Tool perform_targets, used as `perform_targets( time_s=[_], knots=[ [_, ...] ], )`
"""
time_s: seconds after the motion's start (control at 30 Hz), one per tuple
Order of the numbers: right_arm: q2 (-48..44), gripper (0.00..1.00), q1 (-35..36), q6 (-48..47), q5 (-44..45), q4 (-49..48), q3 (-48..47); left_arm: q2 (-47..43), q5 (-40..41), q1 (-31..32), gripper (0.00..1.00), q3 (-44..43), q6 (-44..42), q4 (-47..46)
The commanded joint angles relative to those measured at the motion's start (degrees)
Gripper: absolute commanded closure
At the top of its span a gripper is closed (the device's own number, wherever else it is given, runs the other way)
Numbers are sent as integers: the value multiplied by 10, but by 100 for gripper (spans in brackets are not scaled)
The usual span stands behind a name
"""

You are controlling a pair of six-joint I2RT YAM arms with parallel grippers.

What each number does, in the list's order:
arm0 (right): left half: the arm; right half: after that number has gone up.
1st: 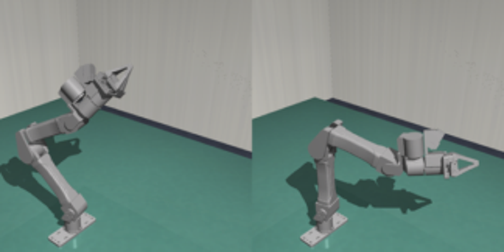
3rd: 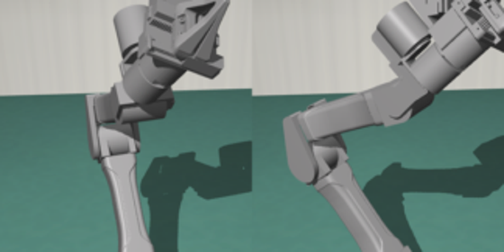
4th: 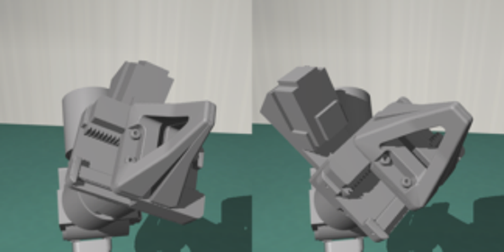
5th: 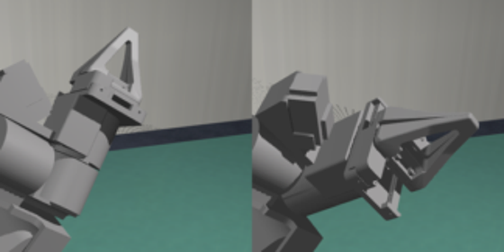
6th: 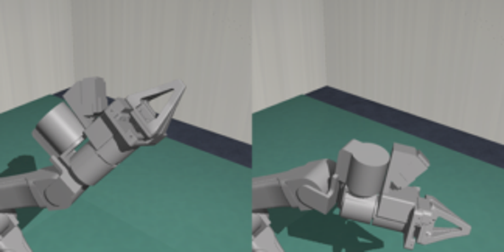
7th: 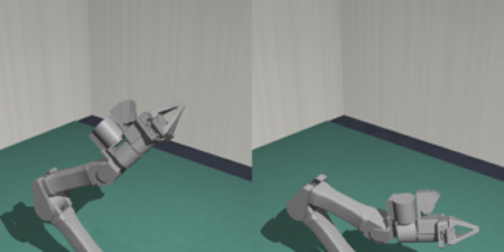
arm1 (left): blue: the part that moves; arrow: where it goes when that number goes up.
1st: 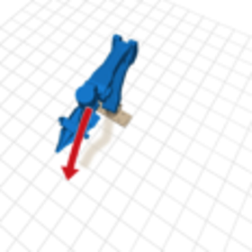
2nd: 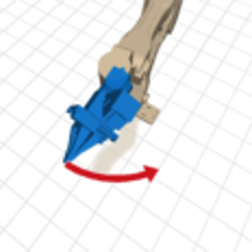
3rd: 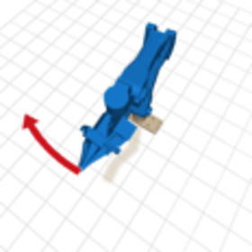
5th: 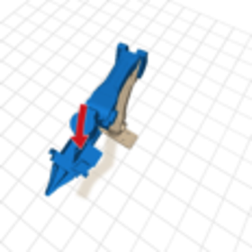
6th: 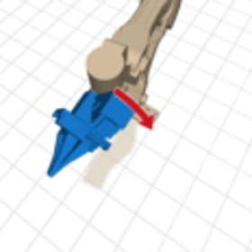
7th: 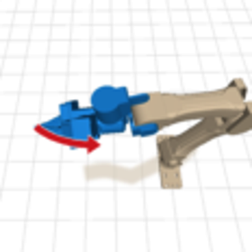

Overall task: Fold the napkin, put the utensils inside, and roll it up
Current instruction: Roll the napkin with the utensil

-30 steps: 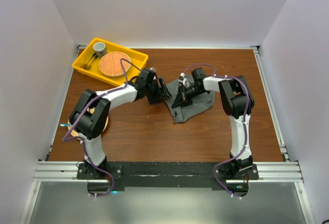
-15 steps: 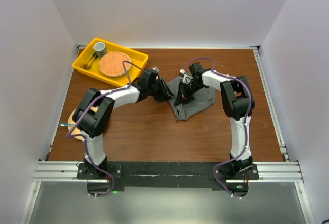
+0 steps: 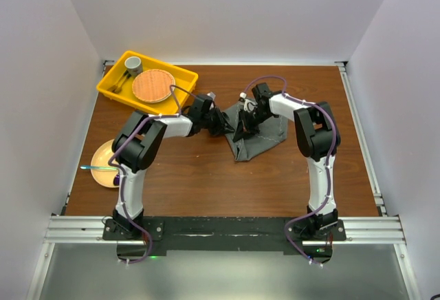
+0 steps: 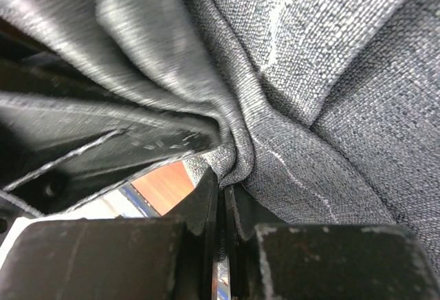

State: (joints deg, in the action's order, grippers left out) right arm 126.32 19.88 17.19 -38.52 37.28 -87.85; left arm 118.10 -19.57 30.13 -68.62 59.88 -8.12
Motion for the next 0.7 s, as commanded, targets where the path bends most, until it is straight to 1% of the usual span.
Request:
perform_targets(
  time_s=[0.0,0.07,0.1,0.17,0.2,0.27,0.3,0.33,0.4,0.43,0.53,0.57,0.67],
  knots=[
    [26,100,-6,-68,152,-7,15,48,22,-16,95,-24,-6,12],
    [14,100,-7,-73,153,5,3,58,21,-20,100,-13,2,26],
    [9,91,-6,-81,151,10,-3,63,22,-24,100,-9,6,36],
    [-9,83,-6,-88,149,18,-21,66,21,-31,100,10,15,43],
    [-14,72,-5,-95,144,19,-26,68,16,-32,100,16,16,42],
    [-31,62,-3,-104,146,28,-38,73,15,-38,100,15,13,62],
    [-37,59,-2,-116,144,31,-42,79,11,-38,100,14,9,67],
    [-46,54,1,-121,144,32,-41,82,9,-40,100,12,6,71],
    [-77,47,5,-138,151,27,-34,87,2,-45,100,12,5,76],
    [-88,40,12,-145,158,26,-19,88,1,-46,100,10,5,79],
    [-142,31,39,-168,205,5,26,94,-8,-50,100,7,6,79],
    [-163,30,48,-168,236,1,38,98,-13,-51,100,5,4,99],
    [-199,27,86,-189,287,-22,85,101,-23,-52,100,4,5,101]
  ],
)
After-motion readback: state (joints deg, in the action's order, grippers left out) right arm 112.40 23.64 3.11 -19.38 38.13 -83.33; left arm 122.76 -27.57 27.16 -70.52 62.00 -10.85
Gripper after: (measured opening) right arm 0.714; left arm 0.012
